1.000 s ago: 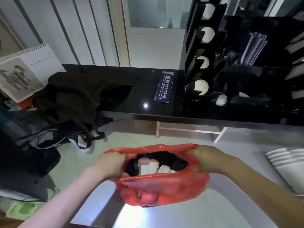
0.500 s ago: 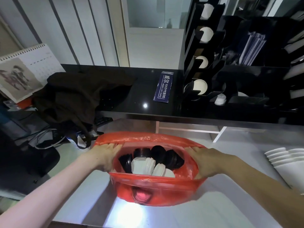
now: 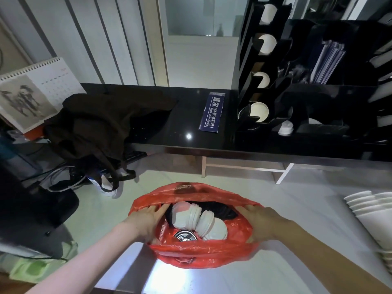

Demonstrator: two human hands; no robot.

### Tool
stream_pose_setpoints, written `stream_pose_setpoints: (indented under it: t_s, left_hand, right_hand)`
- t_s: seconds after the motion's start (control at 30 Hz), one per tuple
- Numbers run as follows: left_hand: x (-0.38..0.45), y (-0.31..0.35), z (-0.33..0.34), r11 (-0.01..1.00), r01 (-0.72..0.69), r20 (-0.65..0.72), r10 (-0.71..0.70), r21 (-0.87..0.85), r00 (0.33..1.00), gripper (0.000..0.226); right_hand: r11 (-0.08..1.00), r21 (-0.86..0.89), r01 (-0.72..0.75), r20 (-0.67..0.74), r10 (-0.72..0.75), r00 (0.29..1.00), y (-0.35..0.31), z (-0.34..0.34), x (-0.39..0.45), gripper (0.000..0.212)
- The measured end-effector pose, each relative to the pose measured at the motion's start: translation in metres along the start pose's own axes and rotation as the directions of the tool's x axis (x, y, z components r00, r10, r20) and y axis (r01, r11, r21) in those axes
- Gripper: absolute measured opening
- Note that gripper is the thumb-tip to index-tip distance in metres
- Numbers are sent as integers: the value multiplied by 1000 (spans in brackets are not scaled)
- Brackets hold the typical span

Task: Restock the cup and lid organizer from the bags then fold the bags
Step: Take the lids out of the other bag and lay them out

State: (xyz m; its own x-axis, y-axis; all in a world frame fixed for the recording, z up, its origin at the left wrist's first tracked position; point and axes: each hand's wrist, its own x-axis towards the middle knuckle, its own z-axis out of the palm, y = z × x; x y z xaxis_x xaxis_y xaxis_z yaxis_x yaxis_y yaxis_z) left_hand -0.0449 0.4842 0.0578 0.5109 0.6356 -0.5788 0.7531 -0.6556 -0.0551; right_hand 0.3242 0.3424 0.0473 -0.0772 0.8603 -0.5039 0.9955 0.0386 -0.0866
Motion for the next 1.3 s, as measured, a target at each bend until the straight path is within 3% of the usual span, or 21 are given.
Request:
stream_pose_setpoints:
  t_s: [0.07, 0.13, 0.23, 0.33, 0.43, 0.57, 0.63, 0.73, 0.83, 0.97, 1.1, 1.3]
  left_hand:
    - [-4, -1, -10, 1000, 8, -75, -9, -16, 997, 126]
    - [-7, 0, -22, 1000, 13, -201, -7, 26, 980, 101]
    - [-10, 10, -36, 1000, 8, -435, -8, -3, 900, 50]
    - [1, 19, -42, 990, -123, -551, 67, -65, 832, 25]
    - [21, 25, -40, 959, -276, -498, 208, -67, 842, 29]
    - [44, 21, -47, 958, -175, -422, 64, -229, 904, 45]
    - [49, 19, -51, 950, -129, -427, -6, -285, 904, 46]
    - [45, 34, -52, 964, -146, -431, 38, -220, 902, 32]
    - [42, 56, -45, 998, -23, -336, 3, -56, 942, 25]
    - [53, 63, -33, 986, 157, -179, -146, 48, 973, 32]
    - [53, 65, -30, 978, 184, -93, -175, 101, 980, 40]
    - [47, 72, -27, 985, 169, -104, -164, 39, 981, 47]
  right_hand:
    - [999, -8, 41, -81, -41, 996, 4, -6, -3, 108]
    - [995, 20, 101, -186, -96, 978, 6, -12, -6, 90]
    - [970, 143, 198, -350, -137, 926, -2, -21, -6, 54]
    - [958, 176, 225, -403, -138, 905, -9, -29, 4, 46]
    - [934, 309, 181, -350, -65, 934, -11, -43, 20, 55]
    - [876, 474, 89, -303, 67, 951, -12, -58, 37, 67]
    - [878, 475, 66, -313, 99, 944, -18, -57, 38, 59]
    - [828, 557, 60, -390, 197, 899, -35, -43, 35, 29]
    - [762, 647, -18, -261, 243, 934, -51, -22, 35, 18]
    - [769, 618, -161, -111, 289, 951, -66, 3, 31, 30]
    - [755, 596, -276, -2, 345, 939, -71, 16, 31, 48]
    - [693, 617, -373, 123, 384, 915, -85, 27, 33, 63]
